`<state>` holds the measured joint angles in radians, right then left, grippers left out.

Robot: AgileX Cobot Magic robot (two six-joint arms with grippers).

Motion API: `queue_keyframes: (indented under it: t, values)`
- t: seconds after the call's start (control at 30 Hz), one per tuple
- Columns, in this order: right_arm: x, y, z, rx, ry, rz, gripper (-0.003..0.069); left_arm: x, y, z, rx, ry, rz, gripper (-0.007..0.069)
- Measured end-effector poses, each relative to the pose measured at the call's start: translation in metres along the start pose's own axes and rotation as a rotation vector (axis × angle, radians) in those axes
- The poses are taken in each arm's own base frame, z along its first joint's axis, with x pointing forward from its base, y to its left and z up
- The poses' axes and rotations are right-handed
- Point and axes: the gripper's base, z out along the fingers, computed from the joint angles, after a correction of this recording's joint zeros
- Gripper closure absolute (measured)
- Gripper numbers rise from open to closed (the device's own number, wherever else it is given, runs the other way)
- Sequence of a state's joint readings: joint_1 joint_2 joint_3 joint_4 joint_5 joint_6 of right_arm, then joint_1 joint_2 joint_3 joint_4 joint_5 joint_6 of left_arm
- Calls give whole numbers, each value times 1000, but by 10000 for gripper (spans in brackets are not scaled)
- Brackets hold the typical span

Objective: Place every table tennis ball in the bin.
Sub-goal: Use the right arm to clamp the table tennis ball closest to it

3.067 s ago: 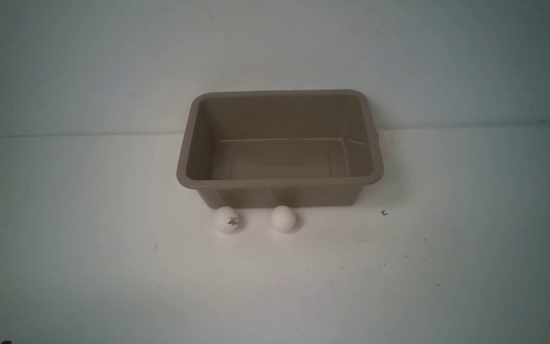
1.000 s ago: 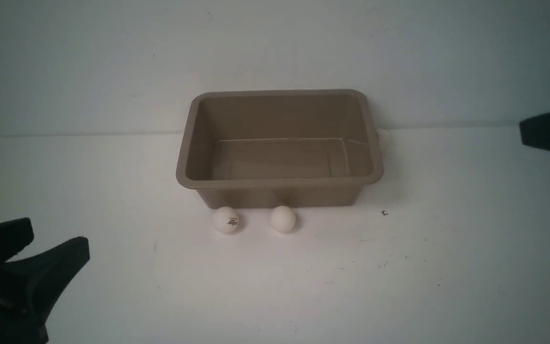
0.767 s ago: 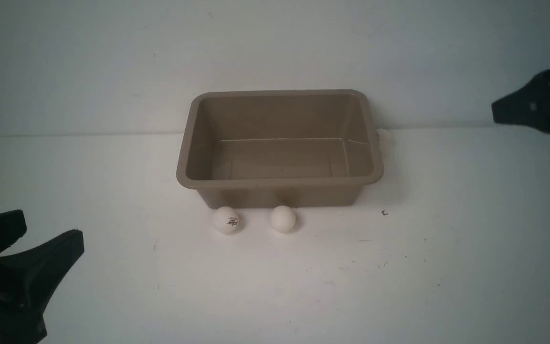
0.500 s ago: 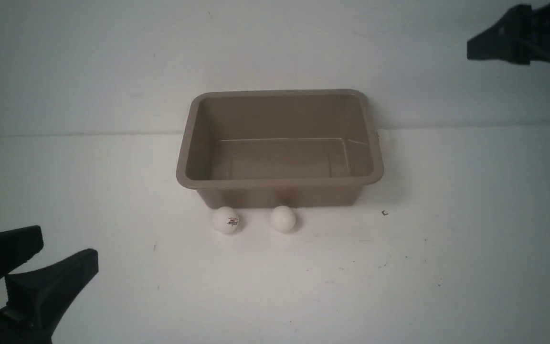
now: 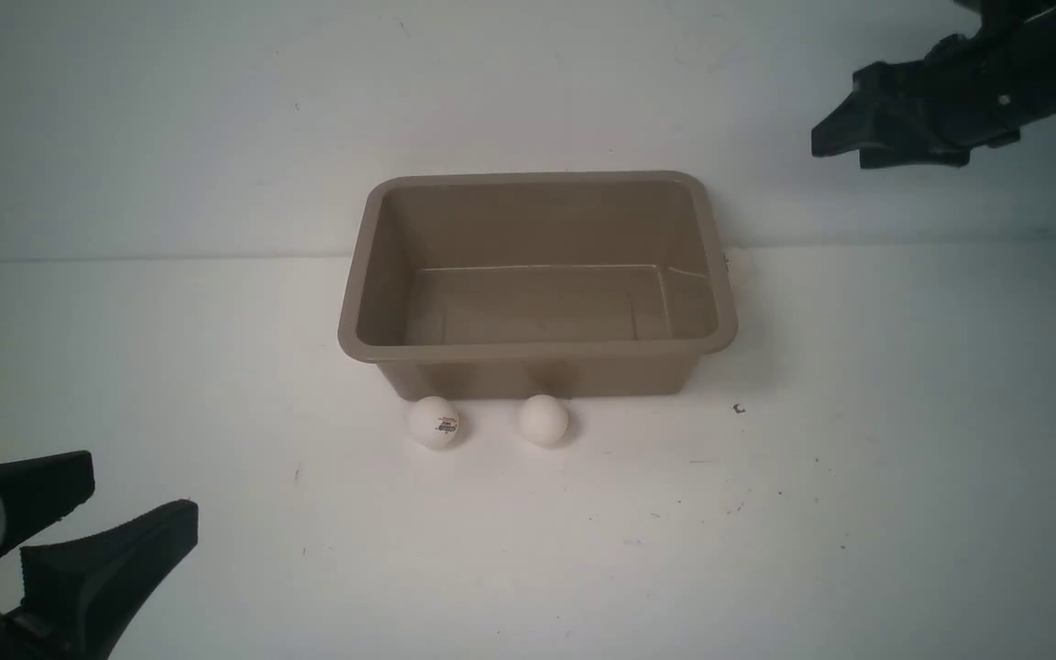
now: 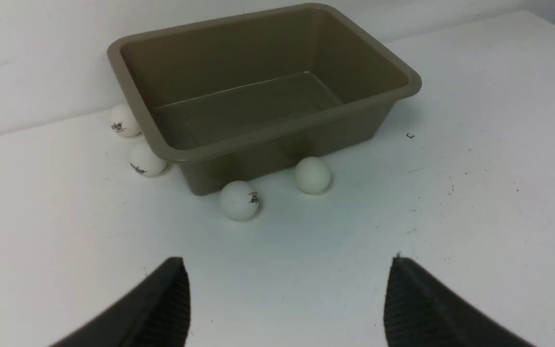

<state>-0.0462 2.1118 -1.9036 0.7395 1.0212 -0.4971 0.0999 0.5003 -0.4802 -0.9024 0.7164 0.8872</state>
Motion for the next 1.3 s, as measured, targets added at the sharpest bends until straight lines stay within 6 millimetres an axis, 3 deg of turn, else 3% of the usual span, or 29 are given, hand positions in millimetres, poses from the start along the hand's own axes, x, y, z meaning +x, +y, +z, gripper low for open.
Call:
queue_keyframes:
  t: [0.07, 0.23, 0.53, 0.7, 1.03, 1.3]
  values:
    - [1, -5, 9, -1, 9, 3, 244, 0, 0, 0, 1, 0, 0, 136]
    - [7, -22, 57, -12, 52, -3, 240, 1, -1, 0, 7, 8, 3, 136]
    - [19, -22, 113, -2, 113, -81, 239, 1, -1, 0, 16, 15, 9, 136]
    - [20, -15, 125, 24, 114, -108, 239, 2, -2, 0, 23, 20, 9, 136]
    - [17, -16, 127, 51, 69, -114, 239, 2, -2, 0, 27, 25, 36, 136]
    - [35, -29, 151, 54, 117, -87, 239, 2, -2, 0, 27, 25, 40, 136]
